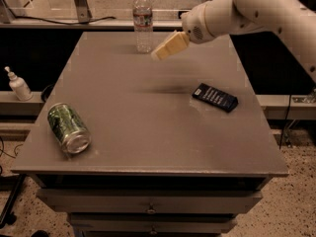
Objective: Move water bottle near green can
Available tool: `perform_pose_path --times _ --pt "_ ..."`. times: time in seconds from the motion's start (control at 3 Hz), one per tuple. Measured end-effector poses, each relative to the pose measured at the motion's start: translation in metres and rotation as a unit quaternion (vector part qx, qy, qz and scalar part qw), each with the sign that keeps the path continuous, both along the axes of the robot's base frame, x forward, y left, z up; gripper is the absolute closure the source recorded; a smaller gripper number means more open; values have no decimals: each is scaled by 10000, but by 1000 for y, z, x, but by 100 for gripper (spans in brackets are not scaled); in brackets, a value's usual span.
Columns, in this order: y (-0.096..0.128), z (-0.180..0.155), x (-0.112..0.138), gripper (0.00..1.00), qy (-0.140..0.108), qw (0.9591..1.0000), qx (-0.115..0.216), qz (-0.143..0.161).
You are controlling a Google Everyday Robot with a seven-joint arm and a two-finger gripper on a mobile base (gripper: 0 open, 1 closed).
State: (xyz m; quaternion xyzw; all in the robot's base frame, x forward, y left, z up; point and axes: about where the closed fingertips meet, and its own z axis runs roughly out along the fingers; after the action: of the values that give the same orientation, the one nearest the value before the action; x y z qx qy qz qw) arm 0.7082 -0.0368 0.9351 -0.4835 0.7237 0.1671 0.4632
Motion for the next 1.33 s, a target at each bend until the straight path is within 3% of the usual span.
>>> perform_pose_path --times 0.67,1.33 --pt "53 -19 50 0 3 9949 995 162" --pt "84 -25 102 0 -418 9885 1438 200"
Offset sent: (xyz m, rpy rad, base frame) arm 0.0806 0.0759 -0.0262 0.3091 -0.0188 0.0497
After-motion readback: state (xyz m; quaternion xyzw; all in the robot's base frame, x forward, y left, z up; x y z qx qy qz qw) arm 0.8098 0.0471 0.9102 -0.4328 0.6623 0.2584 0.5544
